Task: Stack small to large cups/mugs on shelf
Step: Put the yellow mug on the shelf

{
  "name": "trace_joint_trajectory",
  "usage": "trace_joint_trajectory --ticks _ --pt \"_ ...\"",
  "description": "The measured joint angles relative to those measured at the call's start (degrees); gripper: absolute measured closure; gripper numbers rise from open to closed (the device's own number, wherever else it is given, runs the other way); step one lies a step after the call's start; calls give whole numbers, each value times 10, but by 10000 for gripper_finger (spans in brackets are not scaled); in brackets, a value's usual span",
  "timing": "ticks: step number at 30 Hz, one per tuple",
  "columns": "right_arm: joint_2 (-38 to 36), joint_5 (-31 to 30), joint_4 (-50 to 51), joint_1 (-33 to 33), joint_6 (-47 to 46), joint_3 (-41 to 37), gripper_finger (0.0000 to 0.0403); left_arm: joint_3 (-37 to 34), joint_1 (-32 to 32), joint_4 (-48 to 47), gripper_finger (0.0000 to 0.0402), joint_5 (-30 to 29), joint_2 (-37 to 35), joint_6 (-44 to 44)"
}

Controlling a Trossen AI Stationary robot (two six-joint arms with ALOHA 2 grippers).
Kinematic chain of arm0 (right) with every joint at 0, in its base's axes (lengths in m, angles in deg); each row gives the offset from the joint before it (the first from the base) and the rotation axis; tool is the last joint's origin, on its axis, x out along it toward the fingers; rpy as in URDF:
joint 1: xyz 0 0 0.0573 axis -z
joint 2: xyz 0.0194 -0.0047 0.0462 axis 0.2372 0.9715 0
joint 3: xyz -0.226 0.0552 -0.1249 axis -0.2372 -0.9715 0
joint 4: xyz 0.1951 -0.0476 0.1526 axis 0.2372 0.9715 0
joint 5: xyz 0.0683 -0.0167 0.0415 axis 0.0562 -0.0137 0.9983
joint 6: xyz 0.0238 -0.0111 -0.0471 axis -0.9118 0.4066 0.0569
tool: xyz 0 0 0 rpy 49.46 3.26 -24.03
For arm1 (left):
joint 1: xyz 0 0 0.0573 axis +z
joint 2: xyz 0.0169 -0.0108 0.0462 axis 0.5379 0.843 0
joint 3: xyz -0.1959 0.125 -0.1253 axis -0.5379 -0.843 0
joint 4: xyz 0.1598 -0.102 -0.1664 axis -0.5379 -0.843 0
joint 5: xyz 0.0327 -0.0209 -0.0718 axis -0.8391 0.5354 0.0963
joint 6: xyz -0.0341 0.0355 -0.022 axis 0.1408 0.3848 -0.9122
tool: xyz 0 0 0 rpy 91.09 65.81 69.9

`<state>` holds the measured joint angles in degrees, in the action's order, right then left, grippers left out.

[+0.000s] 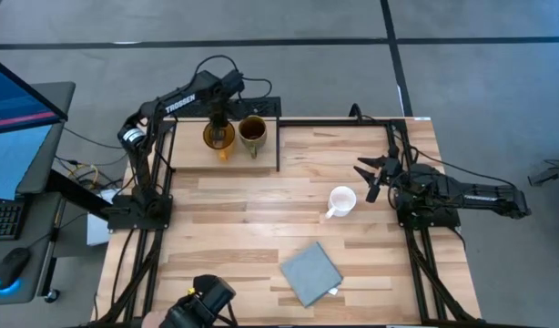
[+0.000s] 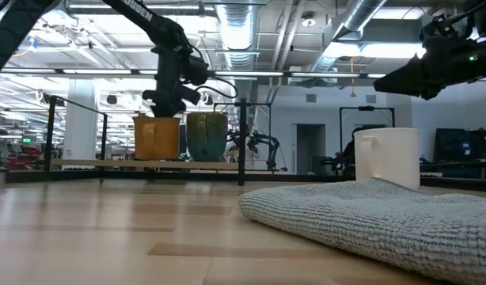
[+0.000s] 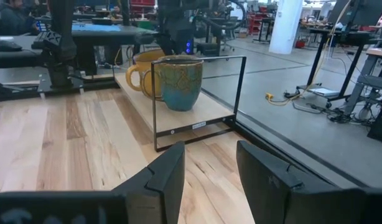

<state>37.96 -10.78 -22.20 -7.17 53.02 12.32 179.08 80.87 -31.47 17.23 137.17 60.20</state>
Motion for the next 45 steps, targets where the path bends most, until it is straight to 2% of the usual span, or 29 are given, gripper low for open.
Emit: trace_joint_trajectory --ticks 29,45 --pt "0 0 -4 0 0 0 234 -11 6 30 394 15 -1 39" --pt "0 0 -4 0 0 0 234 -13 6 47 394 14 0 23"
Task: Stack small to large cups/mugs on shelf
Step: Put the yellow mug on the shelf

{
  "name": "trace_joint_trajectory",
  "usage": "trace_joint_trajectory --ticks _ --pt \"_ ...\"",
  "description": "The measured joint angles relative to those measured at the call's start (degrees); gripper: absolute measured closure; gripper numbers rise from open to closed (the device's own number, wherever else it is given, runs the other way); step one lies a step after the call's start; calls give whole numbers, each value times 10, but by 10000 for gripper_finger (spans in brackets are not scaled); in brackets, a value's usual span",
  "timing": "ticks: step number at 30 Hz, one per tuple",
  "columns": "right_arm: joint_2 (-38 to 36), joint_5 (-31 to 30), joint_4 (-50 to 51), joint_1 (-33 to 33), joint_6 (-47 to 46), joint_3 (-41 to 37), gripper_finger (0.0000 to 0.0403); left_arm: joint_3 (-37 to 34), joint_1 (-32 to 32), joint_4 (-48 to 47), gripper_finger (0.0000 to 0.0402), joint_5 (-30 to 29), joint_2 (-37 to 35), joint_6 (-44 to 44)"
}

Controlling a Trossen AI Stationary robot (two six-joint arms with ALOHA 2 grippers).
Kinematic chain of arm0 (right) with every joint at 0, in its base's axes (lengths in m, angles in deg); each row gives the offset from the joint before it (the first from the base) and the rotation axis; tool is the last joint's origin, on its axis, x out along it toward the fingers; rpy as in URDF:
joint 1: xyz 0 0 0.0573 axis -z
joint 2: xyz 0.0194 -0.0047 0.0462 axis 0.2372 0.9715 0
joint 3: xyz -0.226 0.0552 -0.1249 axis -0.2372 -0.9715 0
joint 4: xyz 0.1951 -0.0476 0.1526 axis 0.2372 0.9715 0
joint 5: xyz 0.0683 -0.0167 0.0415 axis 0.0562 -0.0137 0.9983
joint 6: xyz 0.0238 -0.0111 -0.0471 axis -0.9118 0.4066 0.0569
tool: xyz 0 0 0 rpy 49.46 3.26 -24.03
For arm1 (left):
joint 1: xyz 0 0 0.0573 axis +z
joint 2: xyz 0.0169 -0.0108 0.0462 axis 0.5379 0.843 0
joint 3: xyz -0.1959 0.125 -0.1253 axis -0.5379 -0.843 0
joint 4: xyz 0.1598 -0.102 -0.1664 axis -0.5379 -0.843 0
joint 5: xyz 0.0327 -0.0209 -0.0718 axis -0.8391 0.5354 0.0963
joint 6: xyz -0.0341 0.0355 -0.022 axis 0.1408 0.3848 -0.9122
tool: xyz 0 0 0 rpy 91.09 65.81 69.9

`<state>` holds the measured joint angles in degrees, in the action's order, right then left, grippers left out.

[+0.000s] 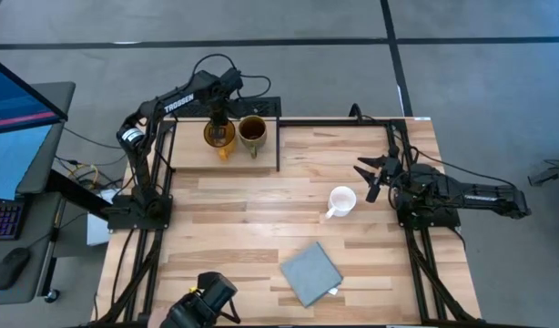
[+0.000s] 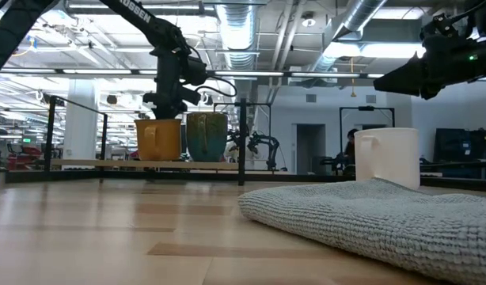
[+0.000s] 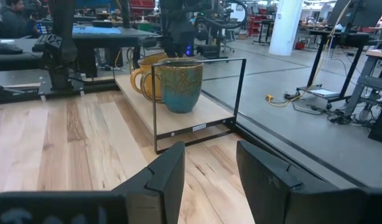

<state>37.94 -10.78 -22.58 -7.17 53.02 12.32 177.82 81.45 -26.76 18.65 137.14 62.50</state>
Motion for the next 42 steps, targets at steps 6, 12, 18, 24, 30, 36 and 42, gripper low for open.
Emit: trace_joint_trajectory --ticks 6,12,18,24,30,36,42 --pt "0 0 0 0 0 0 234 3 1 -1 394 3 16 -9" --pt "0 0 0 0 0 0 234 6 1 -7 392 1 33 -16" --pt "0 0 0 1 0 0 234 19 1 -2 369 -6 37 -24" --pt "0 0 0 1 0 0 234 18 -3 5 331 1 43 -42" --pt "0 0 0 1 0 0 234 18 -2 -2 335 1 42 -49" --pt "0 0 0 1 0 0 234 19 -3 -8 341 -41 41 -67" --pt "0 0 0 1 0 0 234 20 -1 -18 341 -41 40 -68"
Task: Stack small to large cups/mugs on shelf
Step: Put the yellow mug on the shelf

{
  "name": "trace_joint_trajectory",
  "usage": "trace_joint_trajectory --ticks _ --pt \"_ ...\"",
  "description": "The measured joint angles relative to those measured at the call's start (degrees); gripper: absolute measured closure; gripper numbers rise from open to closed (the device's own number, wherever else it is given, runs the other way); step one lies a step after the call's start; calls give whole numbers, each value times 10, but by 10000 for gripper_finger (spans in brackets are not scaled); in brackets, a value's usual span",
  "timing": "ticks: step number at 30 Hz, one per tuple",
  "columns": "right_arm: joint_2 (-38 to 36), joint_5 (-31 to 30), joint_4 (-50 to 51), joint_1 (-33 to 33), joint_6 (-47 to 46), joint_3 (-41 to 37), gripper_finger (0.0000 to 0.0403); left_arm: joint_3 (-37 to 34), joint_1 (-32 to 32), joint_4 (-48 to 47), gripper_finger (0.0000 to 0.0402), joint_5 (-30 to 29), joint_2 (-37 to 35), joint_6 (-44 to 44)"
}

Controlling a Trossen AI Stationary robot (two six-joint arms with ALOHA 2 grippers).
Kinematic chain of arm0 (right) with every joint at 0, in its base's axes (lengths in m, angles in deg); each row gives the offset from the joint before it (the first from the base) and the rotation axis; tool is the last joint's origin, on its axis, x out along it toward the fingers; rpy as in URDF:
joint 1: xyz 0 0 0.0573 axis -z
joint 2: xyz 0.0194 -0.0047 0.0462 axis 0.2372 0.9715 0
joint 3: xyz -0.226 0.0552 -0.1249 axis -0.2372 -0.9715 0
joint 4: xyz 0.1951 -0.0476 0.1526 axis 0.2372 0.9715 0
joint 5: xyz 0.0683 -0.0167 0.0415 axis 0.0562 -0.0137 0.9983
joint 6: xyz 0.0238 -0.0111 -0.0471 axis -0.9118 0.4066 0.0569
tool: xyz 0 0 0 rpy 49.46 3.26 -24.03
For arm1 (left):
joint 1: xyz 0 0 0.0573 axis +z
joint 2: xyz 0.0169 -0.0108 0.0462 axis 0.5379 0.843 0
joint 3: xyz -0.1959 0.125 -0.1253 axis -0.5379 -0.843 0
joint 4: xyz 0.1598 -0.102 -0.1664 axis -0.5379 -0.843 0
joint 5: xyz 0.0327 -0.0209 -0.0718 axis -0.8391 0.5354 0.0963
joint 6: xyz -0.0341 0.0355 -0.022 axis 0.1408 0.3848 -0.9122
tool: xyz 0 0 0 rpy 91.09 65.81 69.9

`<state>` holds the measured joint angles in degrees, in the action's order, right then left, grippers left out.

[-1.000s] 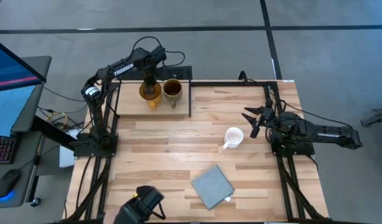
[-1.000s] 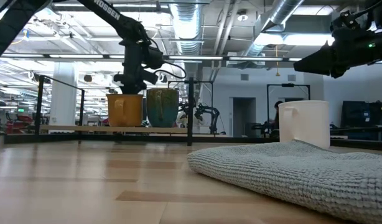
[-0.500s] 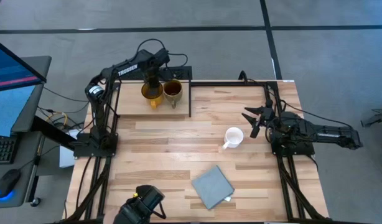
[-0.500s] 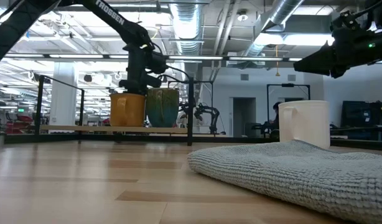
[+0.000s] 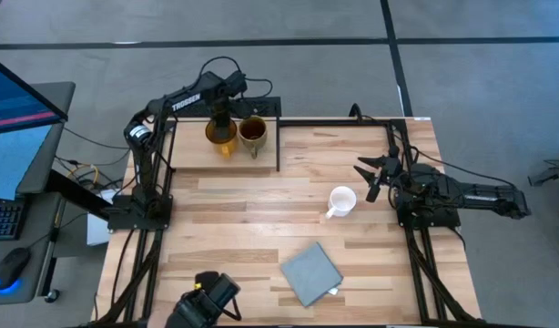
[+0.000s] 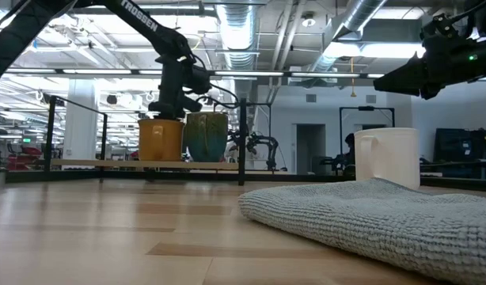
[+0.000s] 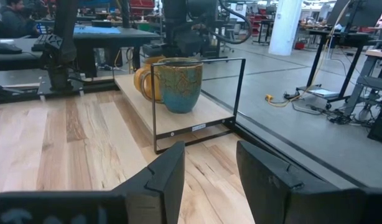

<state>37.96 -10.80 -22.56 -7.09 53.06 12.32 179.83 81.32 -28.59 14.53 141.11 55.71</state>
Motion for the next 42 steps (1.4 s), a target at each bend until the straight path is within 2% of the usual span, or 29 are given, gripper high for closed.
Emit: trace_joint_trajectory --ticks 7,16,20,42 --pt "0 0 0 0 0 0 234 1 -7 -4 341 38 -1 7" --pt "0 0 0 0 0 0 234 1 -15 -4 341 36 -1 20" --pt "0 0 0 0 0 0 234 1 -16 -5 341 11 -1 15" --pt "0 0 0 0 0 0 234 1 -17 5 340 10 -2 -17"
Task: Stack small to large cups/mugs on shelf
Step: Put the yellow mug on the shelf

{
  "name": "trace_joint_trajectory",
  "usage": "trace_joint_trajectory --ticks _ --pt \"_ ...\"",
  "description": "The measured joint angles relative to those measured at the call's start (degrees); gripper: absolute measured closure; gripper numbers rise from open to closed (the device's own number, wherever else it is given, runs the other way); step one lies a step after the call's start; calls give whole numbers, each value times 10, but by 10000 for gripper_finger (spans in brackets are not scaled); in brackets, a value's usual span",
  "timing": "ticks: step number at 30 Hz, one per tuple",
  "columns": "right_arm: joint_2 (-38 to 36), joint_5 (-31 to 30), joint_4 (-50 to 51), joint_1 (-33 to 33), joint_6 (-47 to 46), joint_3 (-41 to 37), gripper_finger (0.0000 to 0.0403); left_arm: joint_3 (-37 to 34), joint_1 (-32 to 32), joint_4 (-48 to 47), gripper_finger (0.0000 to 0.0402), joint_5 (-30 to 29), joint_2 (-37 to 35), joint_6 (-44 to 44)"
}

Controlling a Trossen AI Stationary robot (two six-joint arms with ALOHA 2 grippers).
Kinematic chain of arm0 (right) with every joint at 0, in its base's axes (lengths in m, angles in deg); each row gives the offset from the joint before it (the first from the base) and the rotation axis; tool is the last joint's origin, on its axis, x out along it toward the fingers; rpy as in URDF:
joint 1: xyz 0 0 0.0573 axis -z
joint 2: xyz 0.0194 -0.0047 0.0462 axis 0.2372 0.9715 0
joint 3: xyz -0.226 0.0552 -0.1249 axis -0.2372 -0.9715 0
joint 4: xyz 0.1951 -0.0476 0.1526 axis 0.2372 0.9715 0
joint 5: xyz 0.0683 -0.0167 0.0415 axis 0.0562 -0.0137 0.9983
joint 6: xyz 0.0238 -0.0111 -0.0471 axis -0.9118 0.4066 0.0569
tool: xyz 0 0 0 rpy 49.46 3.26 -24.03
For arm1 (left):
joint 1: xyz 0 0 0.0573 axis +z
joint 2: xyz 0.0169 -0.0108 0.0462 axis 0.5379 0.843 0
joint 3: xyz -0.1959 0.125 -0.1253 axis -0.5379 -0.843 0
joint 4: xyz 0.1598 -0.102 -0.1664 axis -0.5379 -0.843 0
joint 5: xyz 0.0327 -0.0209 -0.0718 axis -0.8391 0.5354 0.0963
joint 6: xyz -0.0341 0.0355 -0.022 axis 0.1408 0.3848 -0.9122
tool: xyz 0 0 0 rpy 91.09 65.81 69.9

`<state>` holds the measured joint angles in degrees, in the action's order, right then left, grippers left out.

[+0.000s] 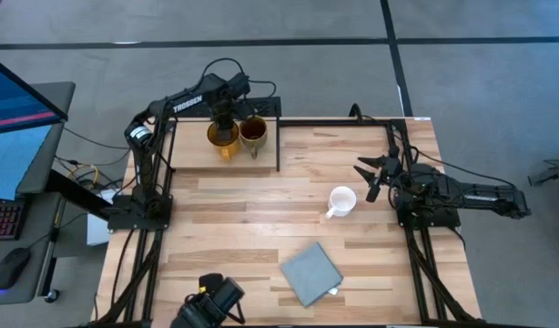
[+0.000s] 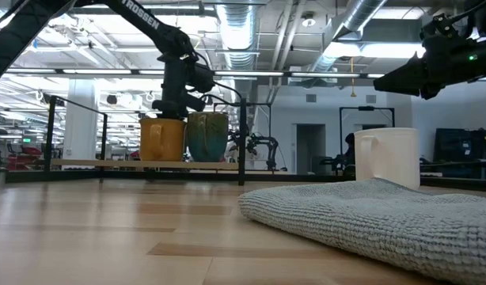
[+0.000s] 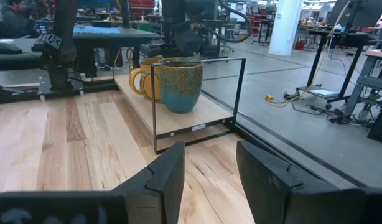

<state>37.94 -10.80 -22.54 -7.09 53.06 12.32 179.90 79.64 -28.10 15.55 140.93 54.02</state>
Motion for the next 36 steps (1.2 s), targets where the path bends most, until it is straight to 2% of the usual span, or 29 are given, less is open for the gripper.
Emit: trace_joint_trajectory --ticks 7,19,36 --pt "0 0 0 0 1 0 234 1 -11 -2 340 -1 0 30" --pt "0 0 0 0 2 0 234 1 -13 -4 326 0 0 23" --pt "0 0 0 0 4 0 234 1 0 -15 225 -3 0 -4"
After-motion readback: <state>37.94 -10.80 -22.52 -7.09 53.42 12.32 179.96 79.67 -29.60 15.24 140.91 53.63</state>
